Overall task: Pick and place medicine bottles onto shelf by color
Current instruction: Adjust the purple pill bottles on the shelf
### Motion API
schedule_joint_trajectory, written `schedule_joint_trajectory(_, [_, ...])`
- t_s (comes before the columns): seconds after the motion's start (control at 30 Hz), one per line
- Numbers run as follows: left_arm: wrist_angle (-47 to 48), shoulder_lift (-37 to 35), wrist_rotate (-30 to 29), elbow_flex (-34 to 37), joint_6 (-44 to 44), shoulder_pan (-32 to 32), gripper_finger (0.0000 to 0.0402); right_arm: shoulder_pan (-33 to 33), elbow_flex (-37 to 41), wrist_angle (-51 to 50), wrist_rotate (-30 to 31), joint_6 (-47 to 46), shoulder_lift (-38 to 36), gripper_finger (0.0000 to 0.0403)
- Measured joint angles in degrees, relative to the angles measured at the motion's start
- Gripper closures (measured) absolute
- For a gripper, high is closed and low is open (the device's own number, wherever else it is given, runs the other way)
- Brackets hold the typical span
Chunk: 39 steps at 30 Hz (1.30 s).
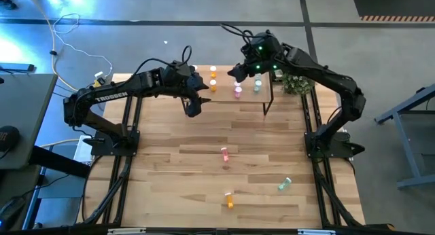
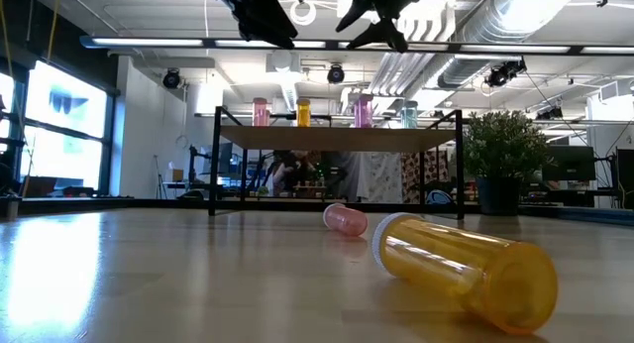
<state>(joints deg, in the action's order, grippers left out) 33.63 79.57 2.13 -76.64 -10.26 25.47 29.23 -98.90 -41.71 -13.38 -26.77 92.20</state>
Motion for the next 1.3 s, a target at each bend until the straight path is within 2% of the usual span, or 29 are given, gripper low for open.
schedule_joint_trajectory(0.4, [0.0,0.0,0.0,0.0,0.0,0.0,0.0165,-0.5,-2.3,-12.6,0.3,1.3,2.3,0.0229])
schedule_joint_trajectory(1.3, [-0.3,0.0,0.0,0.0,0.6,0.0,0.0165,-0.3,-2.3,-14.6,0.9,3.3,8.4,0.0229])
